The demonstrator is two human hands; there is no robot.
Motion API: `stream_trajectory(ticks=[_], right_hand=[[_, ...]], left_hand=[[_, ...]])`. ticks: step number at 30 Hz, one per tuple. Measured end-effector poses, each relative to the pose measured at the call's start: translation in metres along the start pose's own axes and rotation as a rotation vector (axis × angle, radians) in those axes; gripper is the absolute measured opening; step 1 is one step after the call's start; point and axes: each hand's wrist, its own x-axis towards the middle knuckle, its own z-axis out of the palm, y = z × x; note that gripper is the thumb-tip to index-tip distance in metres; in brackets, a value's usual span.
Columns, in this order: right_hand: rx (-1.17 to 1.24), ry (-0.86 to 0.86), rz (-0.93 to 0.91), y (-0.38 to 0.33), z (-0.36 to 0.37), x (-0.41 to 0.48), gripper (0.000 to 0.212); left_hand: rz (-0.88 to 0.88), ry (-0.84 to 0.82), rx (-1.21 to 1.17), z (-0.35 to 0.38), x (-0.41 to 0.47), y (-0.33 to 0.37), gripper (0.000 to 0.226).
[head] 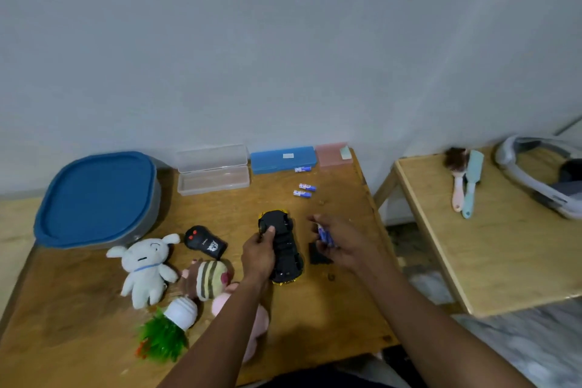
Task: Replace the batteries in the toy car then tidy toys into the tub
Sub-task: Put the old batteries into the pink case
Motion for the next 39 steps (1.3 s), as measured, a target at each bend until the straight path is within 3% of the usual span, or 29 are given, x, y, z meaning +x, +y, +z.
stream_trajectory(ticks=[6, 10, 14, 17, 21, 25, 29, 35, 39], right_hand=[[-0.032, 0.128, -0.005, 0.011, 0.012, 0.005, 0.007], [-0.042, 0.152, 0.007, 0.019, 0.013, 0.008, 0.003], [-0.031, 0.144, -0.036, 0.021, 0.010, 0.011, 0.019], [-0.060, 0.152, -0.055, 0.017, 0.002, 0.014, 0.017], [-0.316, 0.210, -0.139, -0.008, -0.011, 0.020, 0.011], [-0.670, 0.279, -0.425, -0.044, -0.036, 0.047, 0.014], [-1.040, 0.310, -0.557, -0.082, -0.065, 0.087, 0.023], [-1.454, 0.256, -0.816, -0.137, -0.088, 0.159, 0.043], [-1.652, 0.152, -0.975, -0.156, -0.093, 0.188, 0.043]], left_hand=[[0.094, 0.113, 0.115, 0.000, 0.002, -0.011, 0.024], [0.148, 0.201, 0.142, -0.002, 0.002, -0.009, 0.037], [0.240, 0.302, 0.213, -0.002, -0.007, 0.009, 0.052], [0.380, 0.301, 0.275, 0.006, -0.010, 0.024, 0.053], [0.504, 0.246, 0.412, 0.031, 0.000, 0.047, 0.046], [0.582, 0.134, 0.547, 0.066, 0.014, 0.072, 0.039], [0.530, 0.055, 0.585, 0.111, 0.030, 0.090, 0.042], [0.457, 0.139, 0.705, 0.169, 0.069, 0.096, 0.051], [0.437, 0.172, 0.740, 0.185, 0.091, 0.098, 0.057]])
